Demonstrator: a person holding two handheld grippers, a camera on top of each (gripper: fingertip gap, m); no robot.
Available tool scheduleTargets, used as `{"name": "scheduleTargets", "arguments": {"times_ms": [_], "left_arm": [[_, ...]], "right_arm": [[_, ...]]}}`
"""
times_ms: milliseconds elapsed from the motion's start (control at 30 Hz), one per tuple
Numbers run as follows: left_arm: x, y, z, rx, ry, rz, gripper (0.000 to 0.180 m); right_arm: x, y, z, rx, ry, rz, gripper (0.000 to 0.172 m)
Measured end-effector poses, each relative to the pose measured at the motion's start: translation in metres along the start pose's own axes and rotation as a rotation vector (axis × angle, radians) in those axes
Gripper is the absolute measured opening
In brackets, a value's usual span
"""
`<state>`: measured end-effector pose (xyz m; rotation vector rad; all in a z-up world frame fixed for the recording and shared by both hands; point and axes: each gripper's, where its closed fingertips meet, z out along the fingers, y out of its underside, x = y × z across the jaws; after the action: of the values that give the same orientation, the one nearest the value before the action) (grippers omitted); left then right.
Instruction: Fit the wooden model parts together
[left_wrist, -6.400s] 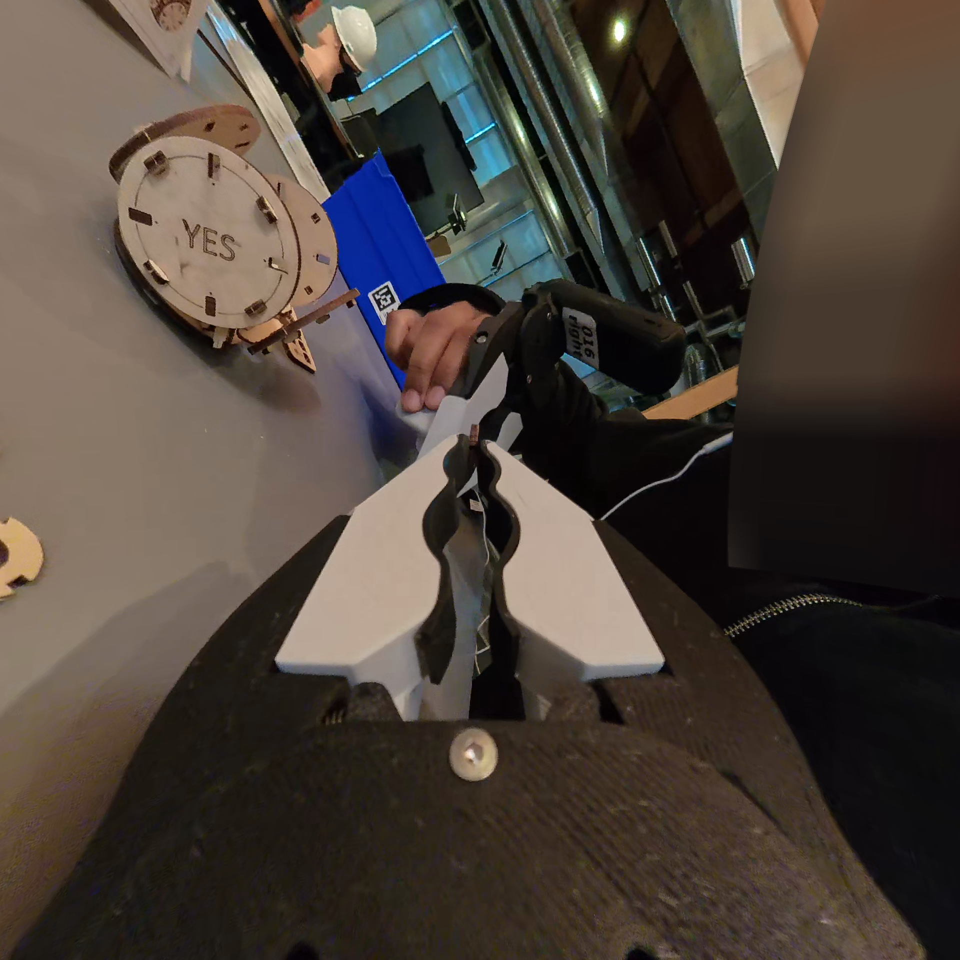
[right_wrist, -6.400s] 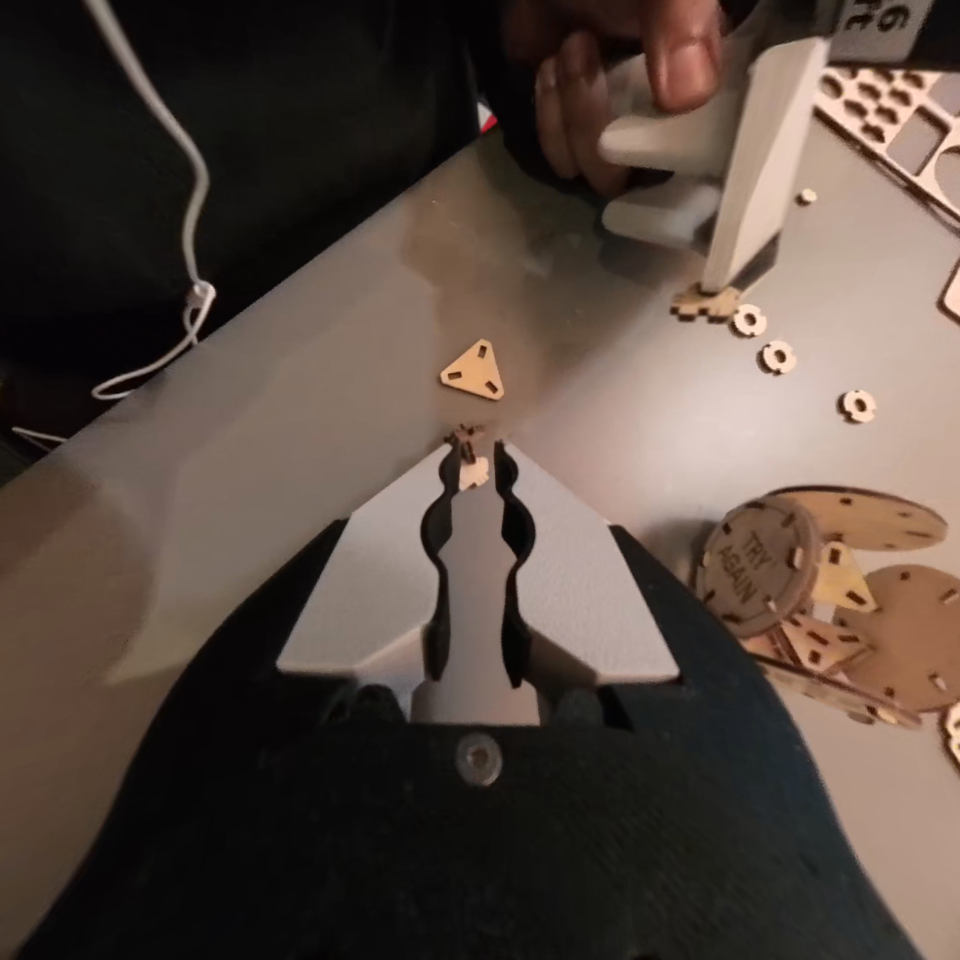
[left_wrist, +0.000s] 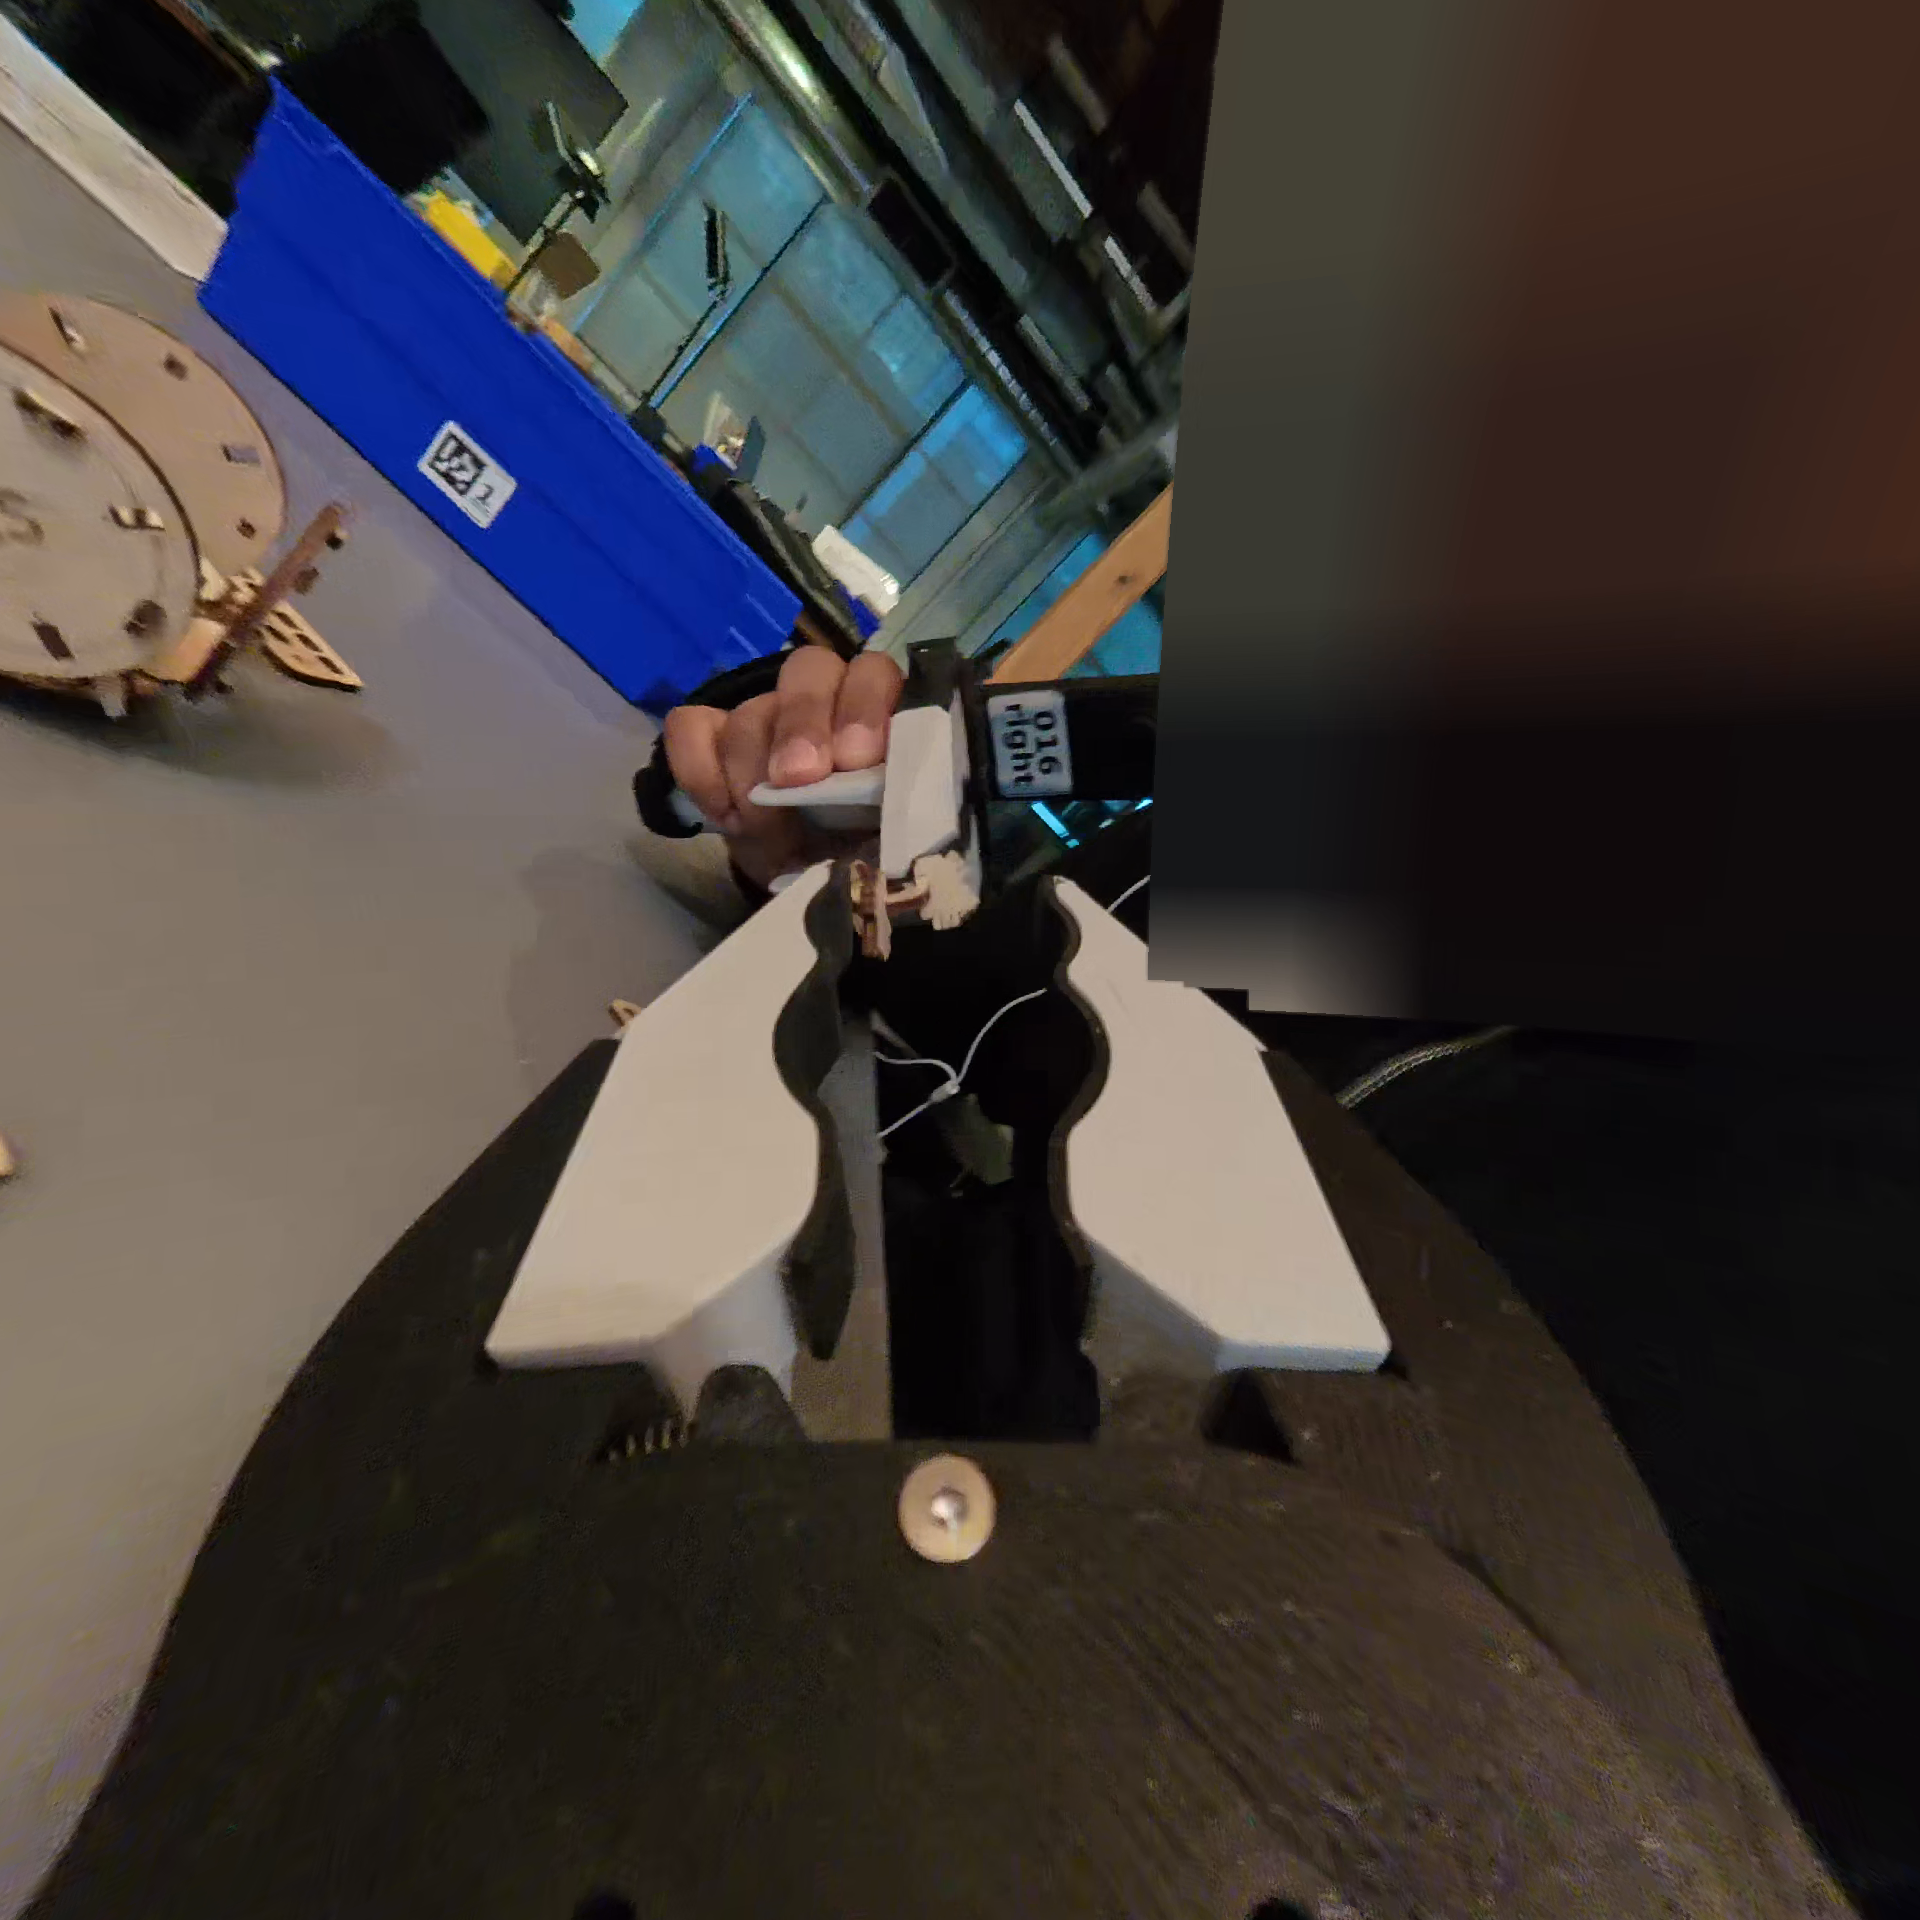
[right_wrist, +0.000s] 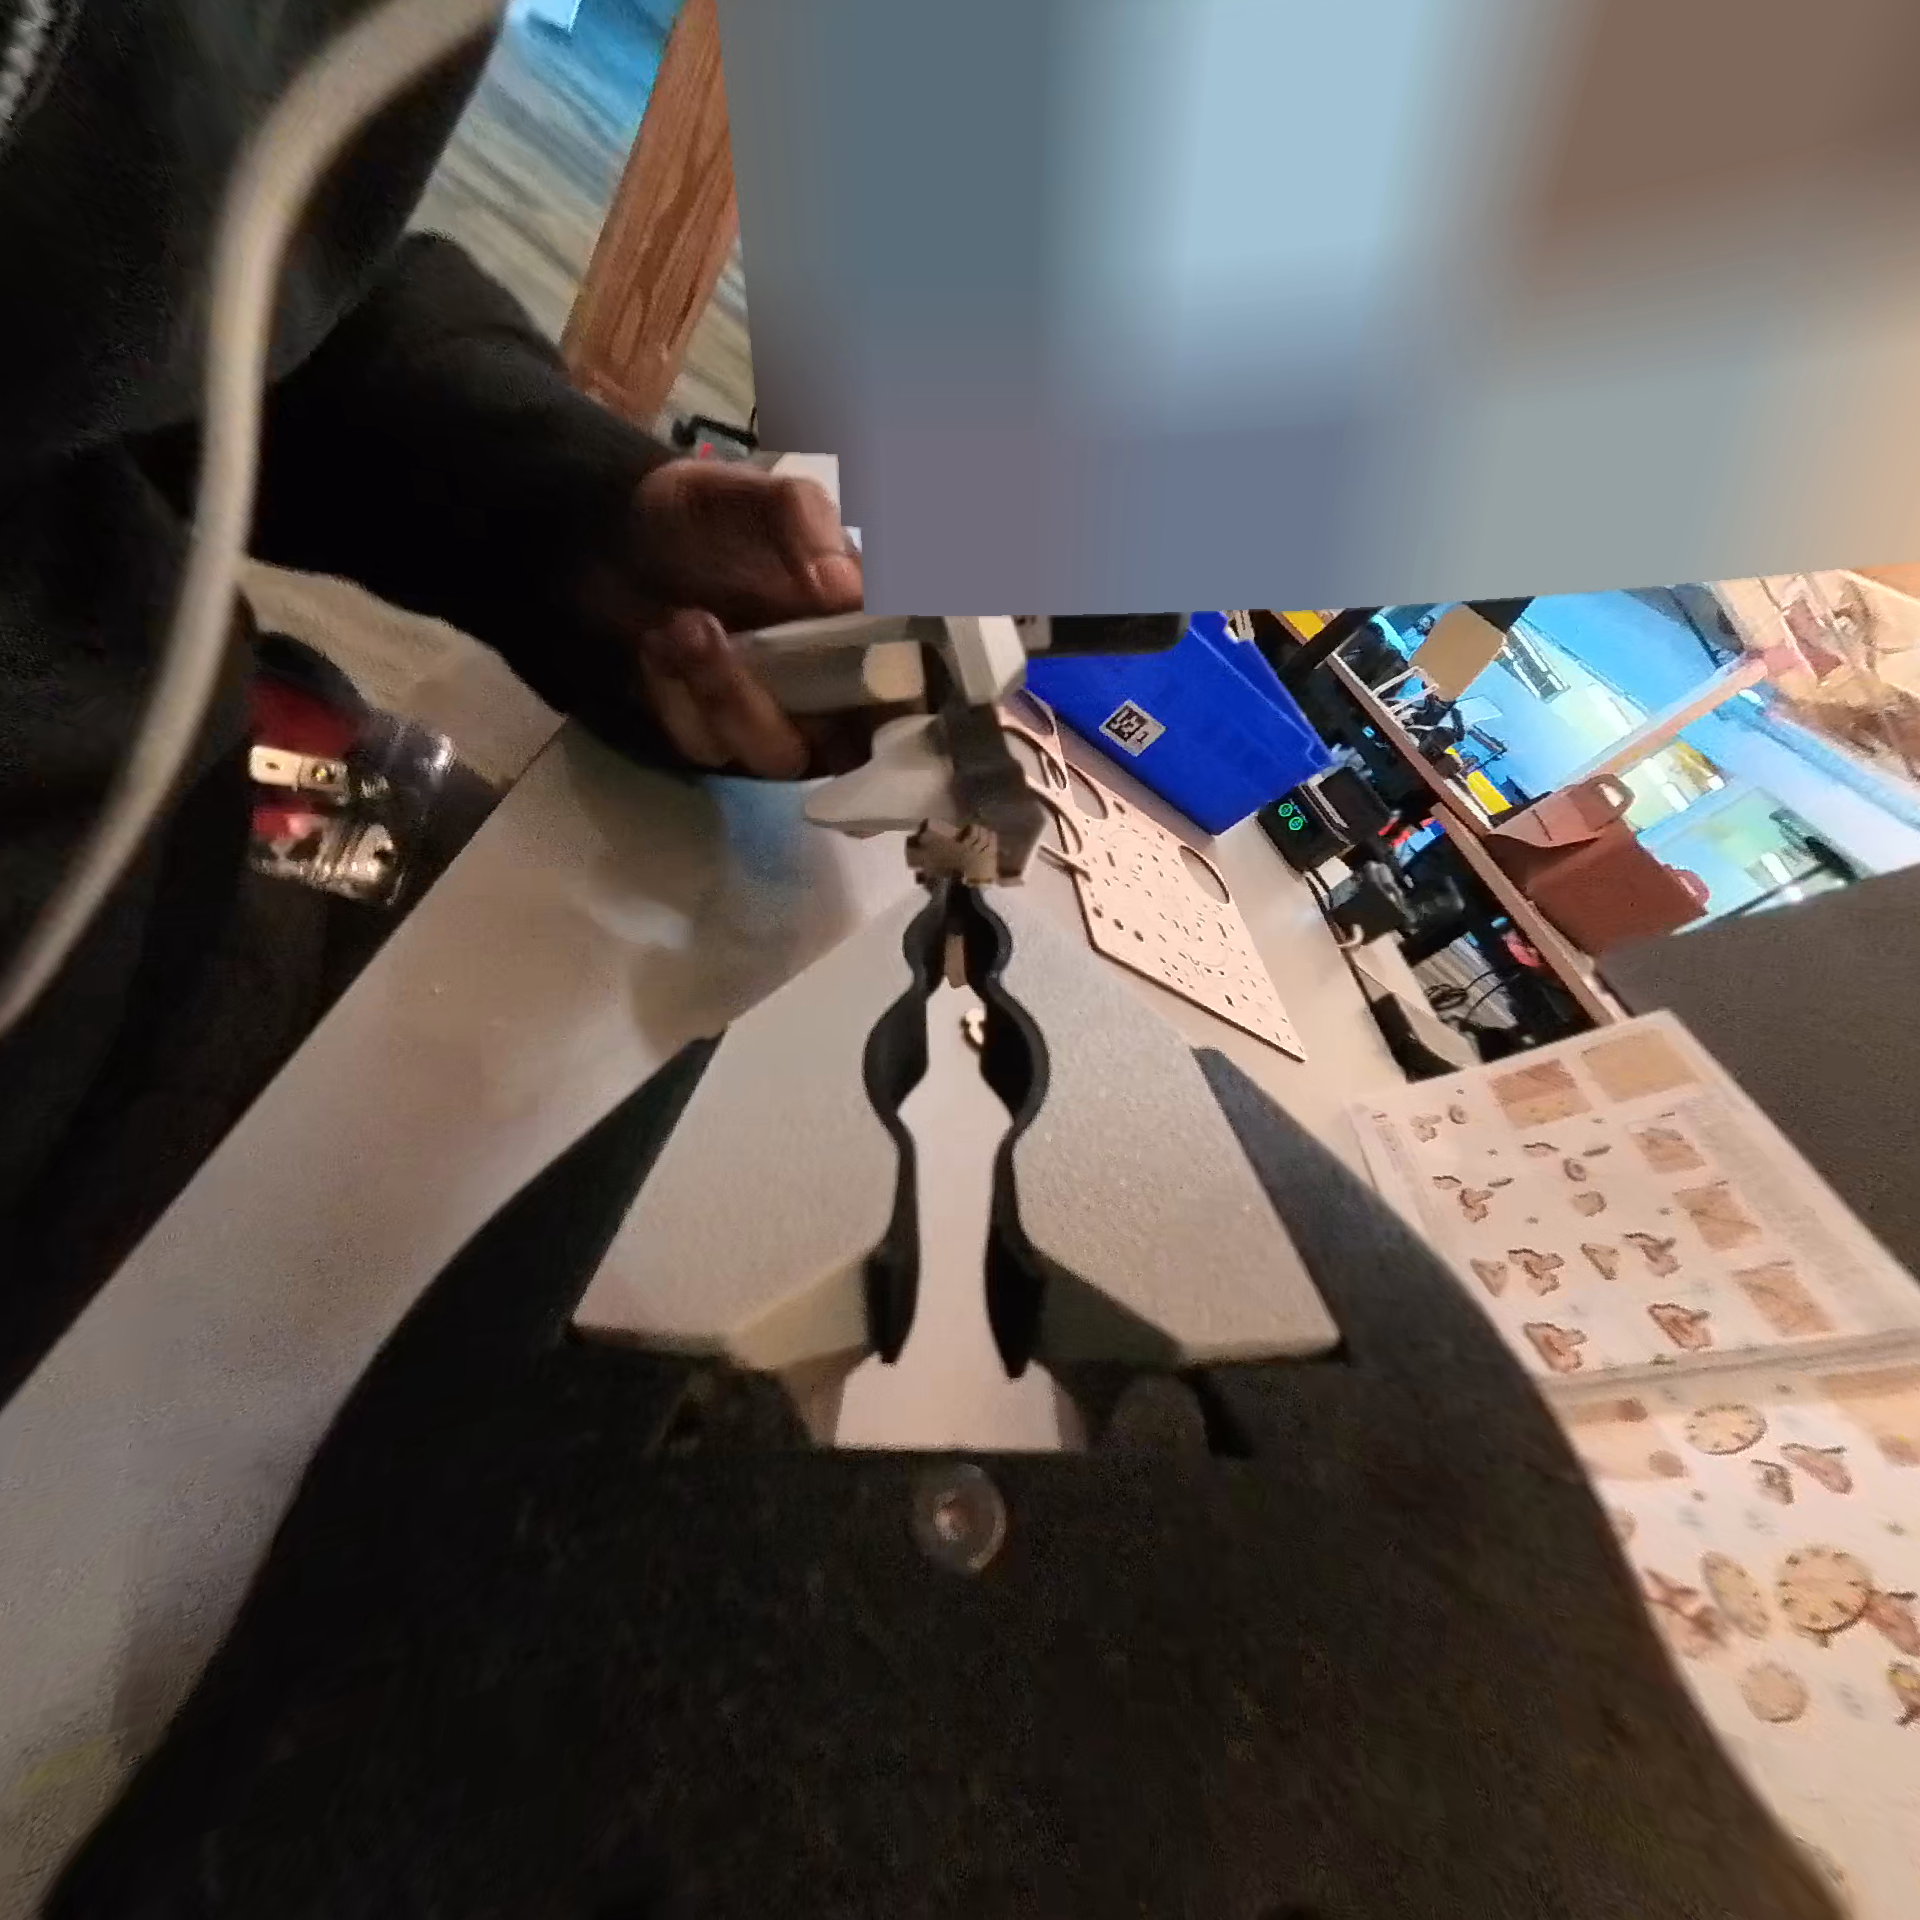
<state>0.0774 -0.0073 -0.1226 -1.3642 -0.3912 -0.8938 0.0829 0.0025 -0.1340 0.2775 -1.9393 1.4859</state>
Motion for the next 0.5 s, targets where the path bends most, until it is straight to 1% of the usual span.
{"name": "scheduleTargets", "arguments": {"times_ms": [67,167,233,367,500], "left_arm": [[-0.010,0.001,-0.001,-0.018,-0.061,0.012,0.033],[-0.007,-0.001,-0.003,-0.004,-0.011,-0.037,0.030],[-0.004,-0.001,-0.006,-0.023,0.019,-0.045,0.029],[-0.007,0.000,-0.012,-0.050,-0.002,-0.035,0.027],[-0.008,0.005,-0.009,-0.084,0.004,-0.053,0.025]], "right_arm": [[-0.005,0.001,0.003,-0.027,-0.007,-0.052,0.000],[-0.009,0.001,0.004,-0.037,-0.012,-0.089,0.000],[-0.009,-0.001,0.004,-0.033,-0.011,-0.098,0.000],[-0.013,-0.002,0.005,-0.046,-0.010,-0.142,0.000],[-0.014,-0.002,0.007,-0.058,0.002,-0.176,0.000]]}}
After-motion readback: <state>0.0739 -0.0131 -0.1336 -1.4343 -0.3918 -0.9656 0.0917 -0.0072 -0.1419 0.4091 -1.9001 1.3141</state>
